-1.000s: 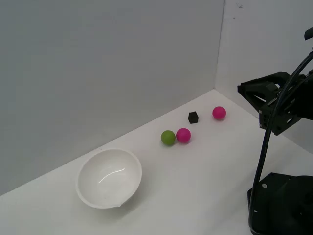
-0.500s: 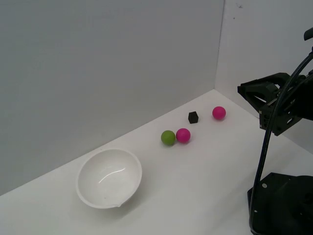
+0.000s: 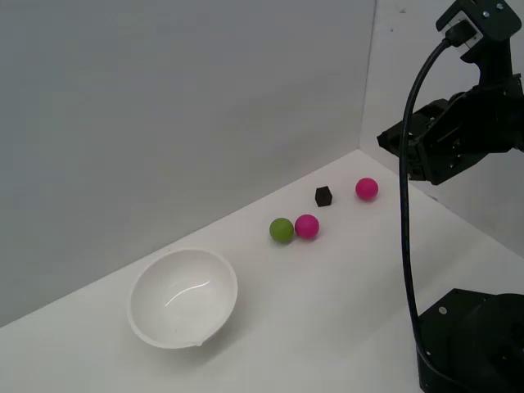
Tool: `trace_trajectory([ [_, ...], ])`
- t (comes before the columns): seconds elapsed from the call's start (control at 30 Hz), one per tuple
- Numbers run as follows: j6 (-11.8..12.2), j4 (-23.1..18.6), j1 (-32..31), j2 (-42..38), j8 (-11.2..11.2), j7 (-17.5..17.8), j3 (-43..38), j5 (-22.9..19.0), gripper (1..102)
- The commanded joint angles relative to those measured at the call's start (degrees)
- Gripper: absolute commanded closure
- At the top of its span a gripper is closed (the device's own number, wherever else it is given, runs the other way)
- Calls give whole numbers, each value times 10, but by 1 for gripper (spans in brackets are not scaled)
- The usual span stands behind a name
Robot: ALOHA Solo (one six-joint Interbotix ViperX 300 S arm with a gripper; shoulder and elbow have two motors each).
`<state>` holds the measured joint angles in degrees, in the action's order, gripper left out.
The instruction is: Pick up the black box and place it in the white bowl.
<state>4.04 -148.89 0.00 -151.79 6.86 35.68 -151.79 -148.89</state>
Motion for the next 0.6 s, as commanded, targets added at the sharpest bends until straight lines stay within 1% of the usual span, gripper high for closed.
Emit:
trace_trajectory([
  [0.0, 9, 25, -5, 25, 6, 8, 25, 27, 100],
  [0.13, 9, 43, -5, 60, 6, 26, 62, 44, 100],
  [0.33, 9, 47, -5, 80, 11, 27, 82, 48, 100],
  [0.47, 9, 51, -5, 124, 25, 26, 125, 54, 100],
  [0.57, 9, 64, -3, 154, 33, 24, 154, 66, 100],
])
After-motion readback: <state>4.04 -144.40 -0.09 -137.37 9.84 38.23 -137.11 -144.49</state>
